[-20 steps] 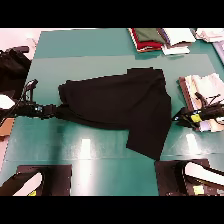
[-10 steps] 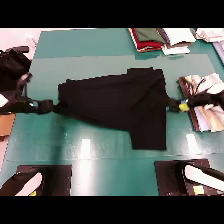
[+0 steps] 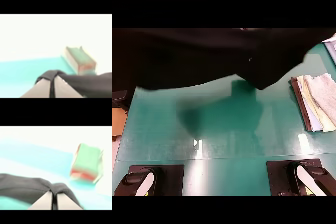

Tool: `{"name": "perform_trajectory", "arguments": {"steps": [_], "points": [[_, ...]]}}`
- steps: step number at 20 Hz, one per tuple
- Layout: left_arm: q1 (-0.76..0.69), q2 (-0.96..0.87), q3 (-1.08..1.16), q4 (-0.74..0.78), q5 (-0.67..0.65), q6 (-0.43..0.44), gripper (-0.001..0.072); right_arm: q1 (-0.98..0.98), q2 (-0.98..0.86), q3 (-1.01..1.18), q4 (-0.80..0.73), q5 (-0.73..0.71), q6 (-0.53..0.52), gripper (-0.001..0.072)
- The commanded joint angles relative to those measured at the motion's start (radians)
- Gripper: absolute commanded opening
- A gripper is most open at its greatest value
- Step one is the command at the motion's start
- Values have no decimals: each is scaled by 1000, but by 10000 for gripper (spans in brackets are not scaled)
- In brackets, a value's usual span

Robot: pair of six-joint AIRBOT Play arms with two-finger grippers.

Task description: Fold the shirts.

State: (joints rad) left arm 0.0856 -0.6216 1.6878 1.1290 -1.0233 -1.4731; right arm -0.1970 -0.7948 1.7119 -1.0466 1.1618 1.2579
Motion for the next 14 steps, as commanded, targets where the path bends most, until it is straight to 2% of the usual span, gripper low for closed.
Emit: {"name": "perform_trajectory", "arguments": {"steps": [1,4,8,11,14], "points": [[0,20,240,74,19,-47,26,0,70,199,-203,24,129,17],[0,15,269,193,8,-103,25,0,32,306,-257,140,167,17],[0,-93,244,203,-163,-109,26,0,-100,380,-254,260,184,16],[0,-232,132,195,-271,-108,26,1,-180,236,-254,283,190,17],[0,-385,-58,154,-283,-97,26,3,-291,65,-254,301,190,17]]}}
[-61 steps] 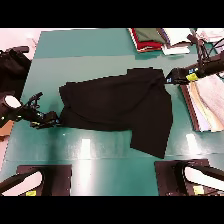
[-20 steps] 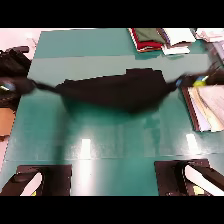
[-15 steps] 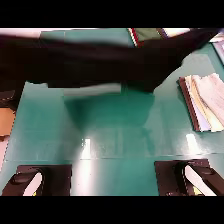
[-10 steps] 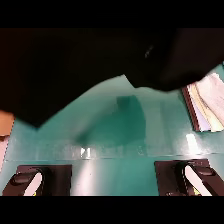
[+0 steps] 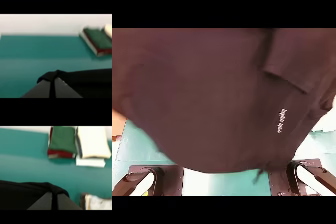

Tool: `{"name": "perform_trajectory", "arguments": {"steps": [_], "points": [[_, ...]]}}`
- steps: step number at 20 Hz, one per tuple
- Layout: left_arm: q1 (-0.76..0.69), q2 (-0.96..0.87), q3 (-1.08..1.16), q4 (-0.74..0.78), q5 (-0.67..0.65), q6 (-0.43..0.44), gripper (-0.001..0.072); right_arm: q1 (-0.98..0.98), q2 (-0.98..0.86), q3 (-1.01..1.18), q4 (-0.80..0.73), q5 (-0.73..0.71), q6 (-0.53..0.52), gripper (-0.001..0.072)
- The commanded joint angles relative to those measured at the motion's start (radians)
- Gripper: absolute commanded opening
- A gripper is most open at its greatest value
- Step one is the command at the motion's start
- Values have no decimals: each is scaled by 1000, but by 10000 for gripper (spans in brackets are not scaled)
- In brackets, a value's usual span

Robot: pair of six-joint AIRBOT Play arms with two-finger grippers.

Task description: Fold the shirts.

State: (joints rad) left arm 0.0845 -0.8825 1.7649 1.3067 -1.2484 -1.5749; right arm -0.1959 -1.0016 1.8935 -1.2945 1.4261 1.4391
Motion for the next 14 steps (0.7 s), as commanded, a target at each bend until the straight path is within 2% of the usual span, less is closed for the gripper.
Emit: {"name": "perform_trajectory", "arguments": {"steps": [1,3,7,11,12,14], "points": [[1,-180,-208,-31,-51,5,26,3,-127,-178,-6,38,8,17],[1,-290,-342,-43,-8,14,26,18,-216,-294,-10,13,0,17],[-2,-512,-447,-145,149,111,26,41,-415,-423,-5,-126,-18,17],[-23,-610,-446,-176,338,136,26,40,-568,-352,100,-227,-18,17],[-23,-610,-443,-179,357,136,26,41,-588,-314,97,-230,-19,17],[-12,-609,-416,-171,305,137,27,41,-601,-250,90,-201,-26,17]]}}
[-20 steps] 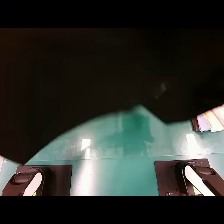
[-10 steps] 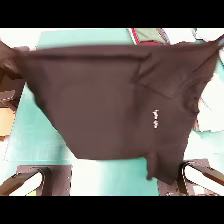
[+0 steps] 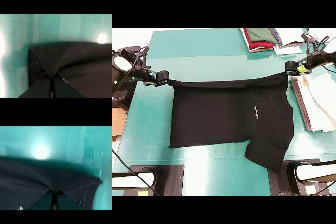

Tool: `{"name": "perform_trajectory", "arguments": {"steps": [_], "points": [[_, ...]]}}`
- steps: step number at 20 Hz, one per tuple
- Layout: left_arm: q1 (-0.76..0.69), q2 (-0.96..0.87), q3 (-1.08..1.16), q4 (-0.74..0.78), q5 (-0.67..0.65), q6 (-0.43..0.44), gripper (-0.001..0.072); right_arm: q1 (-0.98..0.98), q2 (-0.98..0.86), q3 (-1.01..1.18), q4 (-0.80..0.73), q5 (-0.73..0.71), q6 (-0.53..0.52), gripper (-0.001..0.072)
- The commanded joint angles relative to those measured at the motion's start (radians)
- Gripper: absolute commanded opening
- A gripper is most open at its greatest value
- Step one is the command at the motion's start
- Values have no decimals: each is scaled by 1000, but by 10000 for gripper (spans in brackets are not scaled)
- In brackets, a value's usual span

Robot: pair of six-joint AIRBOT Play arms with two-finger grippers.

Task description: Fold the shirts.

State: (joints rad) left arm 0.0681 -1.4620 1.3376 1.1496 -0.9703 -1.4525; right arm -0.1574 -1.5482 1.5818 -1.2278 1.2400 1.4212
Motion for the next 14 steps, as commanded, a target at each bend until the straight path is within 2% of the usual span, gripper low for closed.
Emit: {"name": "perform_trajectory", "arguments": {"steps": [1,3,5,10,14], "points": [[5,-28,20,-10,-26,23,27,2,-51,79,19,14,-26,17],[4,-30,20,10,-126,41,26,-3,-27,58,-16,56,-36,17],[4,-30,-2,9,-164,55,26,-2,21,-28,-88,51,-36,17],[-21,-30,-98,10,-164,67,26,-6,122,-300,-135,-26,-35,17],[-56,-31,-123,23,-163,63,30,-6,139,-402,-125,-55,-14,23]]}}
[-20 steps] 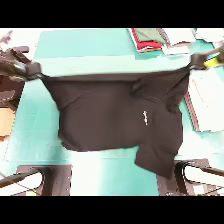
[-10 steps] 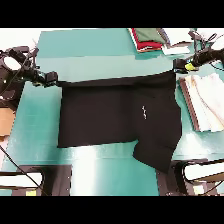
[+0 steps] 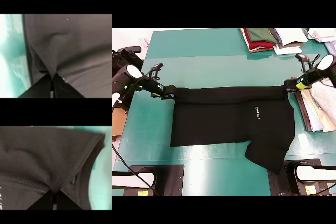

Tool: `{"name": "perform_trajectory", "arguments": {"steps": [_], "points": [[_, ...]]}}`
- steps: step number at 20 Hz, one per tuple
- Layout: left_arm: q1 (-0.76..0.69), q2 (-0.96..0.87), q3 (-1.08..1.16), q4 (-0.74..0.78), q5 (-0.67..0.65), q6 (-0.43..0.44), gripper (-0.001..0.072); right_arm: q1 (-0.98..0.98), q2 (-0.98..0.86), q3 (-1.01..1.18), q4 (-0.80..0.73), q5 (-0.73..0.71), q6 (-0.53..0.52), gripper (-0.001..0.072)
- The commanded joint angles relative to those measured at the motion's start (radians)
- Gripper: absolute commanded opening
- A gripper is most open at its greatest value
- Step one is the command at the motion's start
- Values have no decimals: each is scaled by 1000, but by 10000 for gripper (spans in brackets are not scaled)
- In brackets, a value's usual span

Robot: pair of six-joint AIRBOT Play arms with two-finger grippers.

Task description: Fold the shirts.

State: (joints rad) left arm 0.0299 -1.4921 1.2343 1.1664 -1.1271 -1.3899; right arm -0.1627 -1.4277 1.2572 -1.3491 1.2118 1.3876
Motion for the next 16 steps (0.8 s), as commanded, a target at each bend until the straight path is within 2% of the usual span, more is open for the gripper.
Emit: {"name": "perform_trajectory", "arguments": {"steps": [1,2,3,6,8,9,12,16], "points": [[-18,2,-19,6,-7,-8,118,-1,19,-84,-3,-26,43,155],[-14,4,-19,9,-12,-19,430,-1,19,-82,-3,-25,46,355],[-8,11,-14,17,-28,-36,545,-1,19,-72,-4,-15,45,383],[6,98,-20,122,-119,-77,547,-6,45,-21,-10,82,16,381],[6,216,-91,245,-177,-99,547,-10,117,-19,5,122,14,361],[6,278,-153,256,-195,-102,547,-9,157,-19,28,144,14,361],[6,450,-409,202,-215,-126,547,-3,274,-19,130,148,14,361],[6,549,-677,89,-171,-129,547,37,368,-19,151,94,14,361]]}}
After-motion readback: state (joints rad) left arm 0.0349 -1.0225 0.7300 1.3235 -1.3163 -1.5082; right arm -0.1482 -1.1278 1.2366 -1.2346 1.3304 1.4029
